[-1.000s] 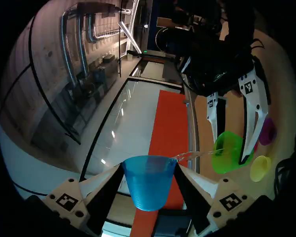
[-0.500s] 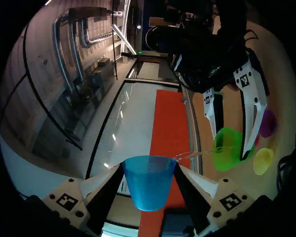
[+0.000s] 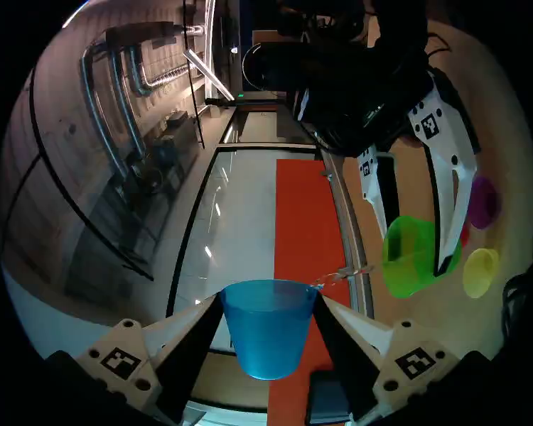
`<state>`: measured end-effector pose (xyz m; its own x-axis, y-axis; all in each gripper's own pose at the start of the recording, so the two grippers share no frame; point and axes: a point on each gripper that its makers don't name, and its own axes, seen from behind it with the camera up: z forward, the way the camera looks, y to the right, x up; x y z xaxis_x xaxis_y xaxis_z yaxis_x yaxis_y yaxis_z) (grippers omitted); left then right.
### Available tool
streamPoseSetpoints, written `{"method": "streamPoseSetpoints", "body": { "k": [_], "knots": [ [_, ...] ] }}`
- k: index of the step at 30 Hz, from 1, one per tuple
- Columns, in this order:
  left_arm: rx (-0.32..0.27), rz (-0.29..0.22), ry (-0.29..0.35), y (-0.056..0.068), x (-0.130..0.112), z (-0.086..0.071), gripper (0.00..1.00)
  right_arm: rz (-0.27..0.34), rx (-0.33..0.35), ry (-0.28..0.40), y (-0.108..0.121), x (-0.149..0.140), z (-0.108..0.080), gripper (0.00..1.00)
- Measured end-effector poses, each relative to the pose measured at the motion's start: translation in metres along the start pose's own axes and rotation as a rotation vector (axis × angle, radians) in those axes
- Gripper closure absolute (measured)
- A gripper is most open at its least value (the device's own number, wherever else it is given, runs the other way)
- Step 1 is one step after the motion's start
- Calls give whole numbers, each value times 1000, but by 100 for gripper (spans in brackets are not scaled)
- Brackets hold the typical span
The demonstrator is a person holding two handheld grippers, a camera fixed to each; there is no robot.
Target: Pour water
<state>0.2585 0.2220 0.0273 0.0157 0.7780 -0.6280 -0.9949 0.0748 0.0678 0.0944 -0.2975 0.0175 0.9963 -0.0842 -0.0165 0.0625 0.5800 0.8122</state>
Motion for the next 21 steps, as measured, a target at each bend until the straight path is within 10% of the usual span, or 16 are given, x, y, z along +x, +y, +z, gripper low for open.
{"method": "streamPoseSetpoints", "body": {
  "k": [21],
  "knots": [
    [3, 142, 18, -3, 17, 0, 11, 4, -8, 18, 5, 5, -3, 10]
  ]
}}
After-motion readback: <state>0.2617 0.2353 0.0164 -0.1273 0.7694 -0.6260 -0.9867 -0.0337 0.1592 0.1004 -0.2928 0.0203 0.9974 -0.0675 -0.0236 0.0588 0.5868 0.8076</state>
